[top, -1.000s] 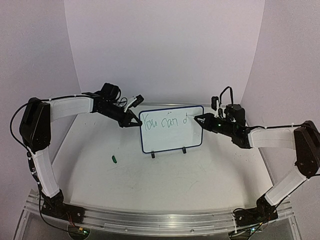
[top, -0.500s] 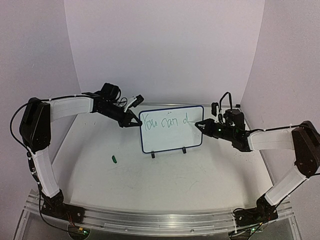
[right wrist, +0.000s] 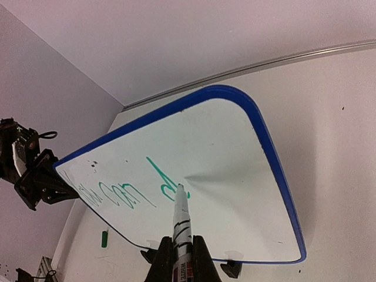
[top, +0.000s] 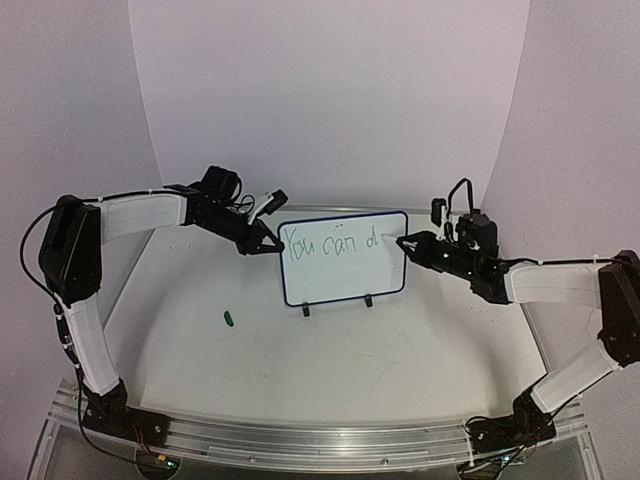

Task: Write a sentence on the whiteboard
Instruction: Write on the whiteboard with the whiteboard marker without the cap.

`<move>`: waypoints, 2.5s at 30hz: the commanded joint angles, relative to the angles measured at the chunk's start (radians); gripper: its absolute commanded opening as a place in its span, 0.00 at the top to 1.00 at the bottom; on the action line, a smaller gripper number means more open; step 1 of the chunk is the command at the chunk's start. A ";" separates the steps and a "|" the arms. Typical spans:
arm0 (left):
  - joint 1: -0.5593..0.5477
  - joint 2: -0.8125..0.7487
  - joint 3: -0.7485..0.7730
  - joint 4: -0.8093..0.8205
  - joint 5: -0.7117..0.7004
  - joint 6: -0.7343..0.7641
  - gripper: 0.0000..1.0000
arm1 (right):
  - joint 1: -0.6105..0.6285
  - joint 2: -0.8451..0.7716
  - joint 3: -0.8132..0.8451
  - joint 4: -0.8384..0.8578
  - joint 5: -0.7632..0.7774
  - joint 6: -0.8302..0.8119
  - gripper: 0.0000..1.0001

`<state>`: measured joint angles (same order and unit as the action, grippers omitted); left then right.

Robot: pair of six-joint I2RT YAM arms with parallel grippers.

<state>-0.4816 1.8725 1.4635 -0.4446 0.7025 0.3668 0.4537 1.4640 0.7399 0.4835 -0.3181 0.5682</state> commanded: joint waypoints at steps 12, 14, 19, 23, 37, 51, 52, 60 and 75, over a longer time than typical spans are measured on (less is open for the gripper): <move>0.011 -0.015 -0.011 -0.009 -0.133 0.054 1.00 | -0.007 0.007 0.041 -0.008 0.034 -0.028 1.00; 0.011 -0.015 -0.011 -0.009 -0.133 0.054 1.00 | -0.010 0.011 0.051 -0.006 0.036 -0.032 1.00; 0.011 -0.012 -0.011 -0.008 -0.133 0.054 1.00 | -0.010 0.025 0.075 -0.006 0.024 -0.040 1.00; 0.011 -0.011 -0.011 -0.008 -0.133 0.054 1.00 | -0.010 0.043 0.085 -0.007 0.007 -0.042 1.00; 0.011 -0.009 -0.009 -0.008 -0.133 0.054 1.00 | -0.009 0.042 0.011 -0.014 0.013 -0.024 1.00; 0.011 -0.012 -0.009 -0.010 -0.133 0.054 1.00 | -0.010 -0.007 0.059 -0.048 0.067 -0.050 1.00; 0.011 -0.012 -0.009 -0.009 -0.133 0.055 1.00 | -0.010 -0.006 0.064 -0.048 0.065 -0.051 1.00; 0.011 -0.012 -0.009 -0.009 -0.134 0.054 1.00 | -0.010 0.013 0.099 -0.048 0.041 -0.059 1.00; 0.011 -0.009 -0.009 -0.008 -0.134 0.054 1.00 | -0.010 0.022 0.103 -0.046 -0.011 -0.059 1.00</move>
<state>-0.4816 1.8725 1.4635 -0.4446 0.7033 0.3656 0.4477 1.4975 0.8249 0.4171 -0.3053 0.5224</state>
